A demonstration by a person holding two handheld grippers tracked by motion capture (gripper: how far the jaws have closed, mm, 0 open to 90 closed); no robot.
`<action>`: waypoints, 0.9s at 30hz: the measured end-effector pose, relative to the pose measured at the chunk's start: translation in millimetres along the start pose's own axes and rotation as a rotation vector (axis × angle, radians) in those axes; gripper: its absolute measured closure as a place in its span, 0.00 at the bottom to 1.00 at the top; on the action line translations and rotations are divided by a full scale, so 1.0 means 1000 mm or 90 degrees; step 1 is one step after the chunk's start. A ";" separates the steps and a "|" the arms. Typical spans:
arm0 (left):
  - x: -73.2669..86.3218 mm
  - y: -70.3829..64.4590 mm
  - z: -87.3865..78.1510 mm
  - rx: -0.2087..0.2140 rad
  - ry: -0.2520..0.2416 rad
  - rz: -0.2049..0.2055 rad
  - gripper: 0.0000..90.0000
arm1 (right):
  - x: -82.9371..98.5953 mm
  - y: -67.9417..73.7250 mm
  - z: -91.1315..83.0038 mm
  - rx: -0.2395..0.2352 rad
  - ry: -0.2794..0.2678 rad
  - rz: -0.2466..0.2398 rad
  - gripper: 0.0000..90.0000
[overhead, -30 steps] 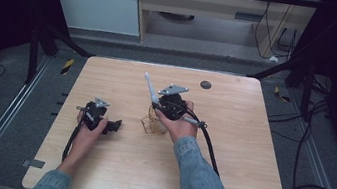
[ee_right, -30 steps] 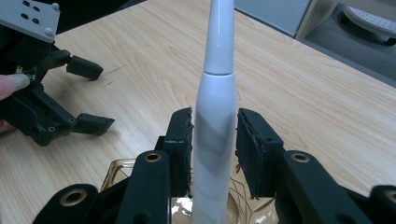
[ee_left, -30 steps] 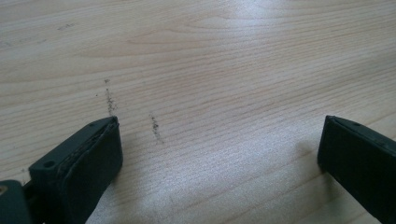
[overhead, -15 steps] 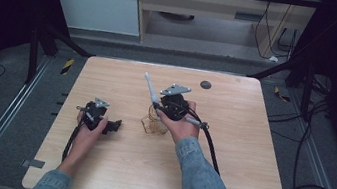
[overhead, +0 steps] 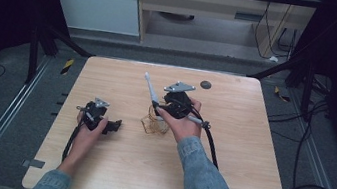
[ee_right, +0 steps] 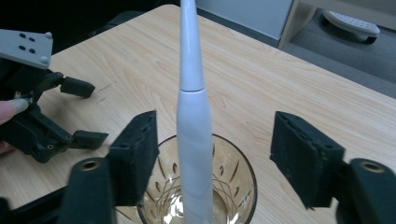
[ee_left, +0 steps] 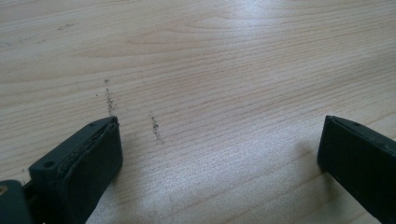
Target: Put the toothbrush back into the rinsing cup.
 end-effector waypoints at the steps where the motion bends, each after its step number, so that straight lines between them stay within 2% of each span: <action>1: 0.000 0.000 0.000 0.000 0.000 0.000 0.00 | 0.000 0.000 -0.001 0.003 -0.001 0.003 0.31; 3: 0.000 0.000 0.000 0.001 0.000 0.000 0.00 | -0.001 -0.002 -0.001 0.006 0.001 0.011 0.22; 8: 0.000 0.000 0.000 0.001 0.000 0.001 0.00 | -0.001 -0.005 -0.003 0.018 0.021 0.003 0.11; 10: 0.000 0.000 0.000 0.001 0.000 0.001 0.00 | -0.004 -0.006 -0.007 0.025 0.011 -0.007 0.10; 18: 0.000 0.000 0.000 0.001 0.000 0.000 0.00 | -0.010 -0.010 -0.019 0.024 -0.014 -0.011 0.14; 27: 0.000 -0.001 0.000 0.003 -0.002 0.001 0.00 | -0.008 -0.008 -0.033 0.016 -0.007 -0.040 0.15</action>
Point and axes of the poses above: each handheld gripper's, and its own axes: z roughly forward along the jaws, x roughly out of its underside, y roughly to its left, the point moved 3 cm from there along z, roughly forward along the jaws, and after that the axes turned 4 degrees about -y, right-handed, at the moved point
